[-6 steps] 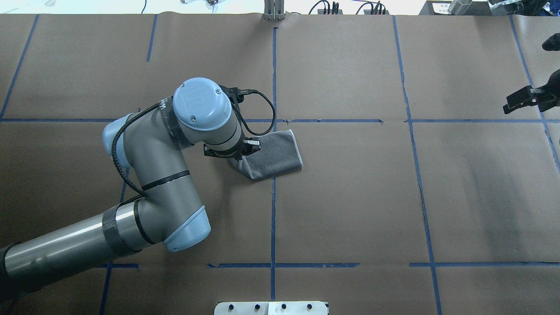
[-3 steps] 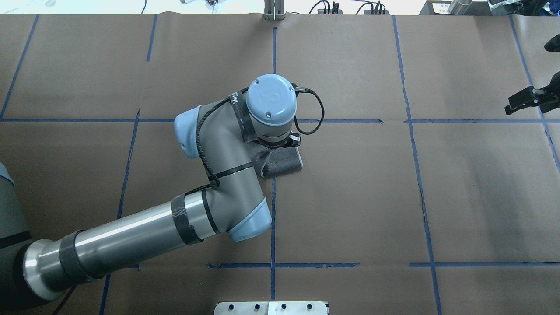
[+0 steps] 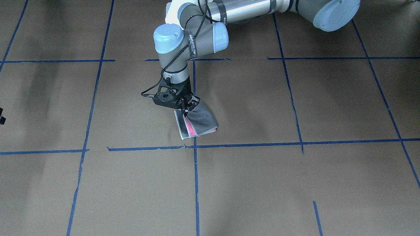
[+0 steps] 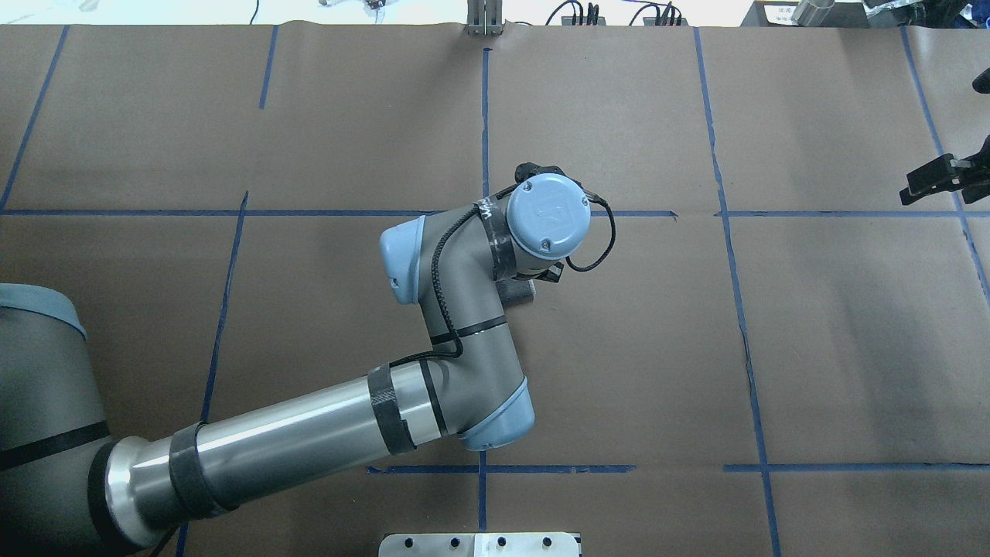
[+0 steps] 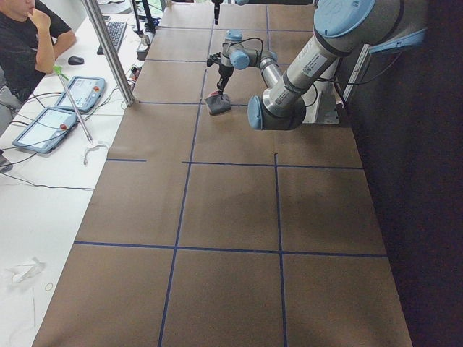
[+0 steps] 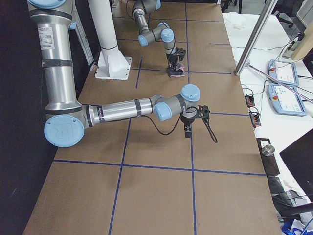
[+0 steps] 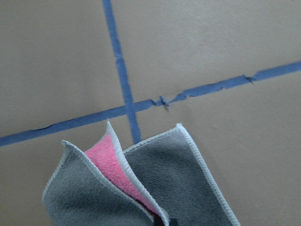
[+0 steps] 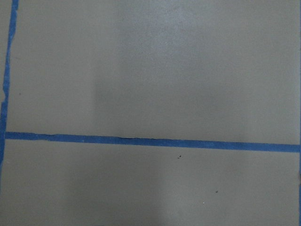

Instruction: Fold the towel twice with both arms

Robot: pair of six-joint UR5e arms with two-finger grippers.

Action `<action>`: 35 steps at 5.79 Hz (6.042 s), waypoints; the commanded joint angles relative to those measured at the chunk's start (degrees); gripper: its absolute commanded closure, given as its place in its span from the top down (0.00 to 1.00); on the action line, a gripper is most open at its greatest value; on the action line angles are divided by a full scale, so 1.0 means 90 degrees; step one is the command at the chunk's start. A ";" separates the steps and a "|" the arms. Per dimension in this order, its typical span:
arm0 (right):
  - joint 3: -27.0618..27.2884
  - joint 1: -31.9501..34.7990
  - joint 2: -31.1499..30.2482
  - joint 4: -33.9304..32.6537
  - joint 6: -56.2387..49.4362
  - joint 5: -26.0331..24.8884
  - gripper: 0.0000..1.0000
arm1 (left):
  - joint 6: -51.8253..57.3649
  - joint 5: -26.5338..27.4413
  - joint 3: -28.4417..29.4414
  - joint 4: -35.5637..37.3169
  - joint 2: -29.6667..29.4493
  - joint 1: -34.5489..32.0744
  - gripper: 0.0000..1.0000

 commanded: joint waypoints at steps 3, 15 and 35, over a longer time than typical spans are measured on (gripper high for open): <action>0.0003 0.0090 -0.0037 -0.0007 0.0000 0.0143 1.00 | 0.0032 0.0059 0.0384 -0.0063 -0.0285 0.0067 0.13; -0.0046 0.1642 0.0403 -0.2106 -0.3396 0.0407 1.00 | 0.3998 -0.4627 -0.3582 0.1450 0.4240 -0.5034 1.00; -0.0515 0.1780 -0.0818 -0.1091 -0.3711 0.0202 1.00 | 0.6253 -0.4794 -0.2263 -0.0063 0.7127 -0.7247 1.00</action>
